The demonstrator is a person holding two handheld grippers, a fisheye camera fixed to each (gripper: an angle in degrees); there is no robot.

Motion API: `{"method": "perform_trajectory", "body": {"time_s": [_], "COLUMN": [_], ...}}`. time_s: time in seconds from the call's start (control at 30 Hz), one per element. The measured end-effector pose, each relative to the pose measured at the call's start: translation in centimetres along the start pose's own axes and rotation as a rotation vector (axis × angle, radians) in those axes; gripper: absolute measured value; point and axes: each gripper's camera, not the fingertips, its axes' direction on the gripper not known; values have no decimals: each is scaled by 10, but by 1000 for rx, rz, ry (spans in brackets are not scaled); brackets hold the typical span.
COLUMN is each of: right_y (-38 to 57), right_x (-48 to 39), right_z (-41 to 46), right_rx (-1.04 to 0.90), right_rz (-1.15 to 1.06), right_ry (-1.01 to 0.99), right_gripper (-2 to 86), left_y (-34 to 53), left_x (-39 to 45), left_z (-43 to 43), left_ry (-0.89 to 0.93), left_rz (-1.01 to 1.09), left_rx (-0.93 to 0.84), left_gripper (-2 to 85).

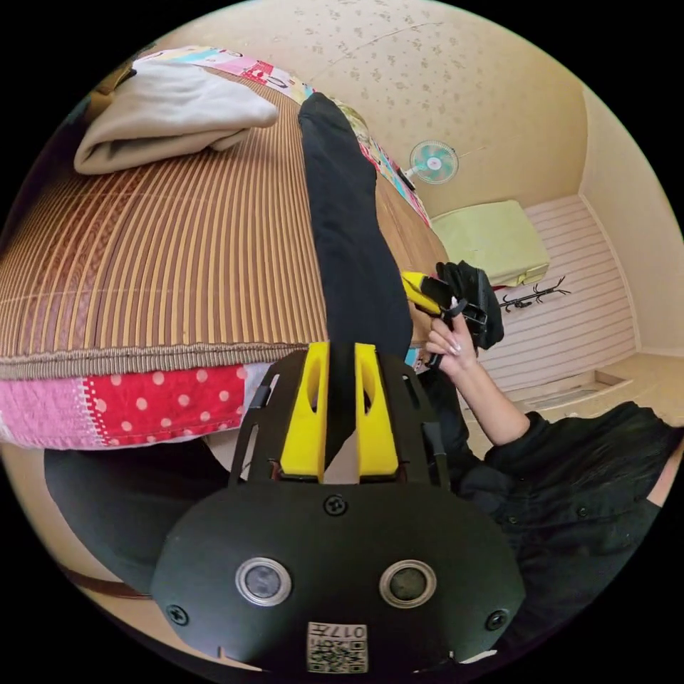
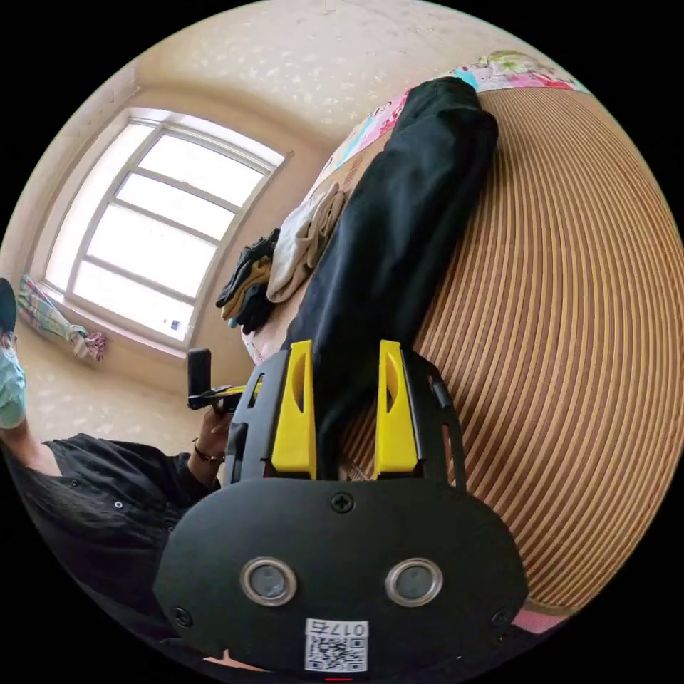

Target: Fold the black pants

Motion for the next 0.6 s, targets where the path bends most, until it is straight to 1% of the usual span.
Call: {"method": "perform_trajectory", "body": {"time_s": [0.1,0.17,0.2,0.27,0.33,0.37,0.43,0.5,0.57,0.6], "right_y": [33,35,31,24,23,25,31,39,47,51], "right_x": [-6,-9,-8,-10,-20,-25,-24,-4,4,5], "right_z": [0,-2,-7,-25,-49,-61,-63,-45,-45,-50], "right_rx": [40,8,-46,-63,-36,-38,-74,-191,-185,-141], "right_rz": [0,-44,-71,-98,-154,-179,-184,-86,-48,-40], "right_ry": [-50,-43,-100,-167,-153,-120,-52,40,40,6], "right_gripper": [101,72,51,32,24,21,18,20,32,48], "left_y": [0,-3,-6,-6,-3,-2,-3,0,2,2], "left_x": [13,21,29,45,55,55,43,26,28,33], "left_z": [-6,-3,-3,-11,-17,-16,-2,15,15,8], "left_ry": [-33,-40,-21,55,114,104,50,9,-28,-73], "left_rz": [-7,-13,-7,53,104,97,37,-62,-40,-27], "left_rx": [40,30,33,69,102,87,-4,-114,-129,-88], "left_gripper": [52,41,35,30,28,29,34,51,78,104]}}
